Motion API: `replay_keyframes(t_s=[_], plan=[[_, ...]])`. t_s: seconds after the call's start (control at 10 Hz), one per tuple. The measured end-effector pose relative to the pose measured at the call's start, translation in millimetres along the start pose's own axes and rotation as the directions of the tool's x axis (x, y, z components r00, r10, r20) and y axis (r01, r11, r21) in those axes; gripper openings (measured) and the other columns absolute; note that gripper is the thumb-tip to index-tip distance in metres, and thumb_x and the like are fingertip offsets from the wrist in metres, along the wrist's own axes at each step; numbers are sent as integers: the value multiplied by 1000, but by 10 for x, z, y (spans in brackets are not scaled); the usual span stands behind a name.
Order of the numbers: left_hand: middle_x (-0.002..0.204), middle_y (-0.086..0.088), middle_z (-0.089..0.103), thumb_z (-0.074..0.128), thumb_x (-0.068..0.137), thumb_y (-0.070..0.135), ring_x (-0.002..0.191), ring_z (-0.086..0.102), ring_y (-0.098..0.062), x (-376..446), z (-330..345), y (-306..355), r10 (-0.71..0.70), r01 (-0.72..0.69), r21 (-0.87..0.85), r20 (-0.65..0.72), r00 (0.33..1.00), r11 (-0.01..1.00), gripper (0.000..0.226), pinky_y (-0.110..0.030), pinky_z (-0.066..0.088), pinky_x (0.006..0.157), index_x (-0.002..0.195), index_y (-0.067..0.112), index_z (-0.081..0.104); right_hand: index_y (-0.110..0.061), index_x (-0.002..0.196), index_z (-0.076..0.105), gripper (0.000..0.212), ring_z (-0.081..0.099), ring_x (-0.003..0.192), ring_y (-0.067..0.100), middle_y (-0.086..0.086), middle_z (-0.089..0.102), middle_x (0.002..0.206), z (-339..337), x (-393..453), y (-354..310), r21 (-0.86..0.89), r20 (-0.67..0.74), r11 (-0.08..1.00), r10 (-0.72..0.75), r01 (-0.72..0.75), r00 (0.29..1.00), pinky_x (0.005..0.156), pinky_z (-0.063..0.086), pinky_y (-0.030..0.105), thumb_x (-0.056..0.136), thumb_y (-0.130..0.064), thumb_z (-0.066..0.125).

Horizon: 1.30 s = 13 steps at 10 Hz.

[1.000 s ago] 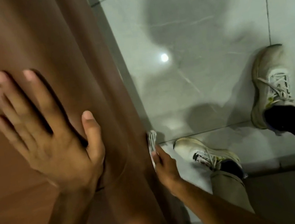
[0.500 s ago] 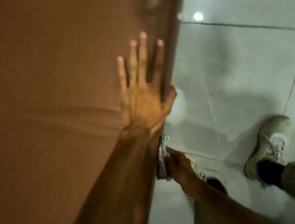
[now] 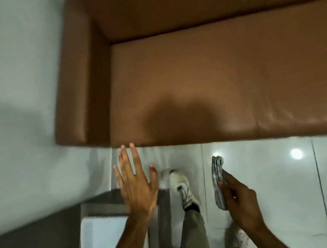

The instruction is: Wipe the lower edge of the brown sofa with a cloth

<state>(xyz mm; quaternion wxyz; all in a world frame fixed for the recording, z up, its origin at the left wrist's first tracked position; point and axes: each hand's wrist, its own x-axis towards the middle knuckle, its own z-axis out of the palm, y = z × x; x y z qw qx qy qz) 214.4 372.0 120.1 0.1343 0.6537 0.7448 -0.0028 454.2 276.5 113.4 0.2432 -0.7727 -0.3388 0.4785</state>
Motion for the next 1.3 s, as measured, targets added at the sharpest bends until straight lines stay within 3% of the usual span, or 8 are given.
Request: replay_keyframes(t_s=[0.1, 0.3, 0.4, 0.6, 0.7, 0.9, 1.0, 1.3], plan=[[186, -16, 23, 29, 113, 56, 174, 22, -36, -691, -175, -863, -262, 256, -82, -70, 963, 963, 79, -65, 22, 142, 178, 13, 21, -30, 146, 56, 42, 78, 78, 19, 3, 81, 90, 528, -369, -394, -106, 204, 978, -153, 177, 967, 74, 58, 30, 104, -32, 56], [175, -30, 42, 21, 114, 61, 161, 44, -51, -2298, 488, -2233, -717, 703, -188, -7, 697, 686, 84, -76, 37, 131, 171, 2, 37, -38, 148, 50, 41, 67, 70, -4, -2, 75, 87, 2186, -1083, -408, -253, 607, 791, -318, 557, 728, 61, 43, -3, 108, -33, 45], [181, -25, 33, 20, 108, 57, 169, 32, -45, -2927, 1080, -2608, -808, 801, -195, 64, 586, 566, 84, -71, 24, 138, 176, 9, 26, -35, 156, 38, 52, 76, 100, 17, 3, 76, 121, 2936, -1357, -56, -315, 724, 601, -348, 735, 595, 80, 64, 26, 107, -21, 49], [187, -19, 17, 15, 106, 58, 176, 12, -37, -3320, 2166, -2947, -878, 878, -273, 171, 446, 393, 85, -60, 6, 144, 179, 14, 14, -10, 155, 44, 69, 56, 139, 31, 14, 51, 157, 3844, -1525, 887, -416, 821, 196, -339, 888, 460, 104, 56, 43, 92, -11, 73], [186, -22, 16, 11, 105, 59, 174, 16, -41, -3259, 2386, -2987, -872, 862, -305, 157, 464, 404, 87, -60, 8, 143, 179, 12, 15, -16, 157, 41, 55, 38, 152, 31, 10, 36, 167, 3955, -1508, 1140, -428, 853, 124, -271, 895, 445, 110, 50, 43, 105, -20, 55], [187, -20, 15, 17, 110, 51, 174, 17, -40, -3026, 2528, -3051, -849, 803, -391, 91, 520, 450, 77, -64, 17, 143, 179, 14, 18, -15, 147, 56, 57, 59, 122, 35, 18, 54, 140, 3867, -1265, 986, -291, 886, 132, -336, 948, 319, 89, 62, 50, 91, -6, 62], [188, -19, 13, 17, 112, 51, 175, 13, -37, -2859, 2706, -3135, -846, 786, -398, 45, 531, 472, 75, -66, 15, 143, 179, 16, 19, -29, 158, 39, 62, 61, 116, 27, 11, 52, 135, 3962, -1101, 983, -263, 948, -50, -198, 964, 248, 78, 65, 46, 100, -20, 61], [189, -16, 9, 26, 114, 60, 176, 9, -38, -2795, 2661, -3217, -863, 827, -268, -32, 504, 494, 78, -70, 8, 141, 180, 22, 13, -34, 162, 25, 65, 53, 120, 25, 11, 43, 140, 3967, -1115, 832, -193, 975, -146, -135, 970, 174, 76, 65, 45, 103, -45, 49]])
